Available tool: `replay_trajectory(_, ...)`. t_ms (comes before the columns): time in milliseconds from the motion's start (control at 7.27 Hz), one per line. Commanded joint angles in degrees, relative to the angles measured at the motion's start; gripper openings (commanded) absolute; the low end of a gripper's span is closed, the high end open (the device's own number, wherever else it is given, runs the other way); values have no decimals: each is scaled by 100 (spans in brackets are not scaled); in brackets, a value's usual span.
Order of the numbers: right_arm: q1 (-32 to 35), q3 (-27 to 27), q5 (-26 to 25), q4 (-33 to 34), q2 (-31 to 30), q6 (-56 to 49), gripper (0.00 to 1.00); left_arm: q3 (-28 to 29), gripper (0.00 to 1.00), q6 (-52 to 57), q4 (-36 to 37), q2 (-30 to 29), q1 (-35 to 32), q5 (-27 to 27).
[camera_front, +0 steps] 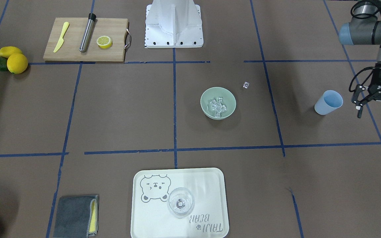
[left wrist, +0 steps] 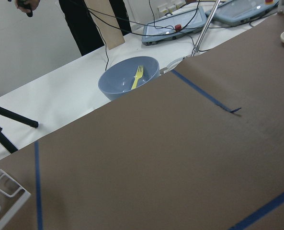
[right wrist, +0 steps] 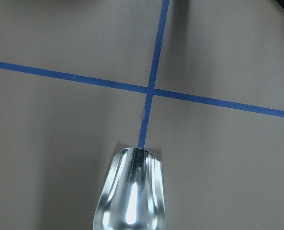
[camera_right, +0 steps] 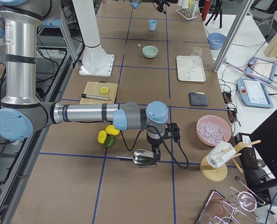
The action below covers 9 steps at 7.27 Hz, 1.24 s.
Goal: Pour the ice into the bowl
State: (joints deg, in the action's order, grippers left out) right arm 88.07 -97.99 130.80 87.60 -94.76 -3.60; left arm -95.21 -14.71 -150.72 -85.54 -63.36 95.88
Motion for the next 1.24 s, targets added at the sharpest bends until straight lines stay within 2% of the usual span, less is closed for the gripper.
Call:
replay_trajectory(0, 0, -1, 7, 2, 1, 0, 100, -94, 100, 1773, 1855, -611, -1480, 1174)
replay_trajectory(138, 0, 8, -2, -6, 1, 0, 100, -94, 100, 1787, 2758, -804, -2000, 1831)
replay_trajectory(275, 0, -27, 7, 2, 1, 9, 100, -33, 100, 1770, 3881, -893, -2127, 1924)
replay_trajectory(413, 0, -149, 24, 2, 1, 78, 100, -24, 100, 1770, 5293, -1233, -2171, 1934)
replay_trajectory(550, 0, -229, 85, 2, -7, 96, 100, -6, 100, 1831, 6186, -1419, -2381, 1995)
replay_trajectory(688, 0, -256, 260, 2, 45, 105, 100, 159, 100, 1805, 6378, -1325, -2583, 2613)
replay_trajectory(826, 0, -334, 435, 2, 72, 105, 100, 291, 100, 1822, 6353, -985, -2776, 3699)
replay_trajectory(1101, -192, -781, 499, -15, 81, 97, 100, 205, 100, 1823, 6230, -762, -2875, 3894)
